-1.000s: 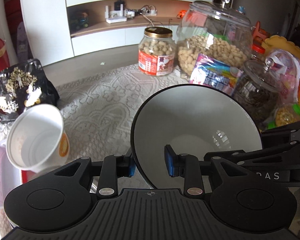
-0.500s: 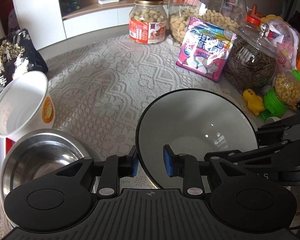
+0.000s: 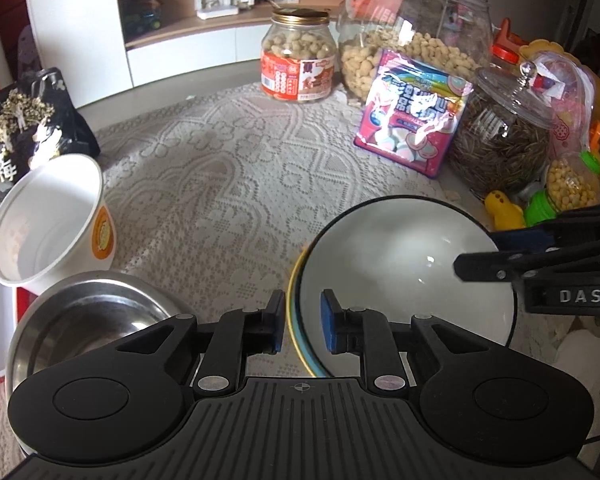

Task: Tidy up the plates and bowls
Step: 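Lower the yellow-rimmed bowl into the blue bowl and open the left tool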

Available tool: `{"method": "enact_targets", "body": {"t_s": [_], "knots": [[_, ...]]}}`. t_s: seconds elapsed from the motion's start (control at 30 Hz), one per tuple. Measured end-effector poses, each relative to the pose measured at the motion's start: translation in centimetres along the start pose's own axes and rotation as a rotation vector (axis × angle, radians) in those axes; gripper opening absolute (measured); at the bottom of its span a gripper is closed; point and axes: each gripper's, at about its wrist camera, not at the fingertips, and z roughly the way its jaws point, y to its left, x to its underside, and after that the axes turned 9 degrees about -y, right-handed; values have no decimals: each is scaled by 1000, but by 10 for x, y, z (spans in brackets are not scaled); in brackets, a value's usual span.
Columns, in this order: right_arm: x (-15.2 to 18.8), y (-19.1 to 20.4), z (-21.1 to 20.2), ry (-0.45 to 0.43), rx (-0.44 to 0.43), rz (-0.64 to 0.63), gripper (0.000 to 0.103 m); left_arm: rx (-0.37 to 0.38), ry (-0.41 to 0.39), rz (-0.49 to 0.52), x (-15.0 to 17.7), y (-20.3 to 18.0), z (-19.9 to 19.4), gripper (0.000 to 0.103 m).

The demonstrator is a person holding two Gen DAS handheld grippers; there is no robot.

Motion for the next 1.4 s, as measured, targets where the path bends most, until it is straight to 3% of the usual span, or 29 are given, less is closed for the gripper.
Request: {"method": "enact_targets", "body": {"t_s": [0.07,0.13,0.3,0.43,0.5,0.6,0.73,0.93,1.17,1.4], "knots": [[-1,2,-5,-50,36,-43,44,10,12,-28,2,6,5,32],[0,1,-1,-55,55,-55,52,20,31,-54,3,10,11,34],[14,-14,30,46,27,44,52,57,88,-114,6,15,31,34],[25,-32,53,117,-64,198,52,91,134,-169,12,22,47,34],[29,-39,62,146,-139,271,52,115,138,-184,13,22,51,27],[30,-35,67,160,-228,313,54,129,138,-193,13,21,55,27],[26,-24,67,143,-188,278,57,133,138,-201,14,22,56,27],[17,-29,75,130,-187,337,57,120,125,-177,4,22,57,33],[-1,-18,93,93,-178,310,57,57,107,-179,-13,35,72,34],[-7,-15,106,87,-136,282,56,80,93,-187,-11,43,75,31]]}}
